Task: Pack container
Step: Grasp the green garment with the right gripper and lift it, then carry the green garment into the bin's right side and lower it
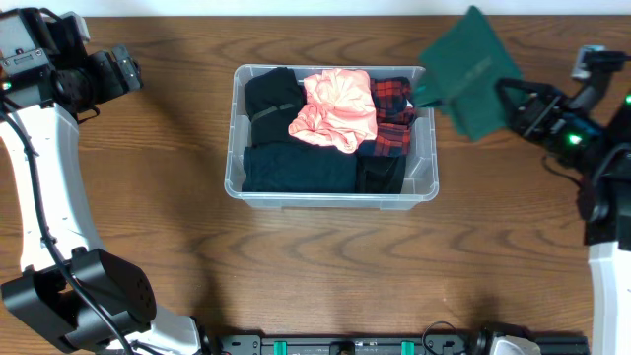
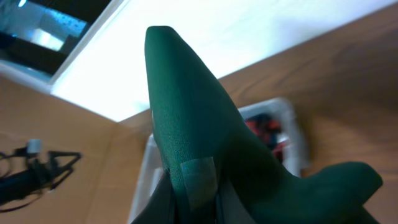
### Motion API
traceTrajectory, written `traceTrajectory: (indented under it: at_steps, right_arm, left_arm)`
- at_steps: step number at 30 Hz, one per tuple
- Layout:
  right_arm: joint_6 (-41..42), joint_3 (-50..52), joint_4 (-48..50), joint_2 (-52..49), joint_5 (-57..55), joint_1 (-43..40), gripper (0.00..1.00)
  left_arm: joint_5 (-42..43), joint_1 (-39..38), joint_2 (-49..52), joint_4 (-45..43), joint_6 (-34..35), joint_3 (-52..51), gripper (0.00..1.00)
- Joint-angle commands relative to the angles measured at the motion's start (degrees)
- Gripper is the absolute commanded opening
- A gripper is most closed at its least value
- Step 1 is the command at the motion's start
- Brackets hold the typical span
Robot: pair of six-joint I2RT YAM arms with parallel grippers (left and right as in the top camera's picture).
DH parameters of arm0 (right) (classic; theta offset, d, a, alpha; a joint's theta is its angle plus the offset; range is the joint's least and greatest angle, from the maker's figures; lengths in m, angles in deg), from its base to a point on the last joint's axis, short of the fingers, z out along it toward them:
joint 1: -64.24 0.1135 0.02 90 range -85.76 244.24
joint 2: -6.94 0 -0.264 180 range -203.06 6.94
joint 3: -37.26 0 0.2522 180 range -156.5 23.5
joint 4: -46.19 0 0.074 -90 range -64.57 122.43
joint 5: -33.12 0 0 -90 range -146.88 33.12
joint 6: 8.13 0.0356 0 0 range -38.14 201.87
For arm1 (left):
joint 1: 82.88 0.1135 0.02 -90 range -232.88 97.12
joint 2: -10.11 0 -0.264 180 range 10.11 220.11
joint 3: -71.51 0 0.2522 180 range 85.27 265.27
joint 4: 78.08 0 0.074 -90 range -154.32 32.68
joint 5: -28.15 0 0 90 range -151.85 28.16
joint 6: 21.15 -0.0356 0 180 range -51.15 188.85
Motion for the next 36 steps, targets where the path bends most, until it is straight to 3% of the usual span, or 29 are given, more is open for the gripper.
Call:
traceTrajectory:
  at_steps: [1,10,16,23,28,32,34,36]
  right_arm:
    - [10.1,-0.3,0.4,0.4,-9.0,6.6,0.01]
    - [22.8,0.1,1.3,-1.3,-29.5,24.7,0.01]
    - [30.5,0.5,-2.1,-4.3,-38.6,31.1,0.01]
    - [35.9,6.4,-1.7,-5.8,-38.7,32.1,0.01]
    - [37.5,13.5,4.9,-5.8,-35.9,32.1,0.01]
    - [32.8,16.2,12.1,-5.8,-31.0,32.2,0.01]
    - [26.4,16.1,16.1,-5.6,-29.3,32.6,0.12]
    - [22.5,15.6,18.1,-4.6,-29.3,32.8,0.33]
  left_arm:
    - [0.7,0.0,-0.4,0.0,-0.8,-0.1,0.98]
    - [0.7,0.0,-0.4,0.0,-0.8,-0.1,0.98]
    - [0.7,0.0,-0.4,0.0,-0.8,-0.1,0.98]
    - [0.7,0.0,-0.4,0.0,-0.8,-0.1,0.98]
    - [0.7,0.0,-0.4,0.0,-0.8,-0.1,0.98]
    - [0.7,0.0,-0.4,0.0,-0.8,-0.1,0.98]
    - [0.7,0.0,-0.4,0.0,-0.8,-0.1,0.98]
    - [0.7,0.0,-0.4,0.0,-0.8,-0.1,0.98]
